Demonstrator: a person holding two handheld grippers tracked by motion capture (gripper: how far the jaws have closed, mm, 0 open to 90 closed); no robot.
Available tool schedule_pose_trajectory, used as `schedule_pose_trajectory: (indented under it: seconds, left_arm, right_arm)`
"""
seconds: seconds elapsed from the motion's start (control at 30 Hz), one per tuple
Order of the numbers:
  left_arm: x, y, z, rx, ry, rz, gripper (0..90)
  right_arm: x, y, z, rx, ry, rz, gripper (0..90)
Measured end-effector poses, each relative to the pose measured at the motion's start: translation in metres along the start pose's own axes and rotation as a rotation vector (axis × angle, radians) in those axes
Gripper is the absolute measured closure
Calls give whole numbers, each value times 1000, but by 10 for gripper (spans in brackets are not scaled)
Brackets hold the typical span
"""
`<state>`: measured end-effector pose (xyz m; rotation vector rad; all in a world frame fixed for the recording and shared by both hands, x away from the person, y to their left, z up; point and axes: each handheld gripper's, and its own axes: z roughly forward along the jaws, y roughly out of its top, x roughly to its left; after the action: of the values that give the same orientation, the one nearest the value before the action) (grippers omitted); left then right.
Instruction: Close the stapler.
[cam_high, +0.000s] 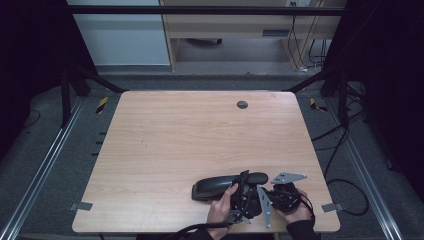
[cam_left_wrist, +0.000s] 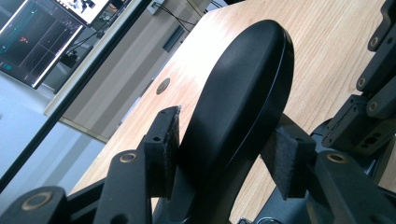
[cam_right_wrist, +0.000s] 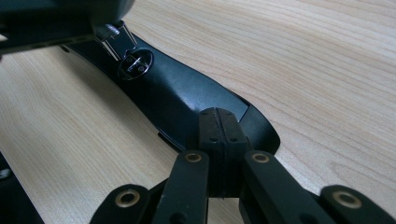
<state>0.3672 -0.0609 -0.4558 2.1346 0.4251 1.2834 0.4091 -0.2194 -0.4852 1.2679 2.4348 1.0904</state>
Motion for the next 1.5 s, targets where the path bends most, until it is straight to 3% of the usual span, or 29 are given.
schedule_pose_trajectory:
  seconds: [0.7, 1.1, 1.5]
  left_arm:
    - [-8, -1, 4, 11, -11, 32, 480]
    - [-13, -2, 6, 16, -24, 41, 470]
    - [-15, -3, 7, 23, -35, 57, 459]
  right_arm:
    - [-2, 0, -1, -1, 10, 4, 900]
    - [-3, -1, -1, 1, -4, -2, 900]
    - [-6, -2, -6, -18, -31, 24, 900]
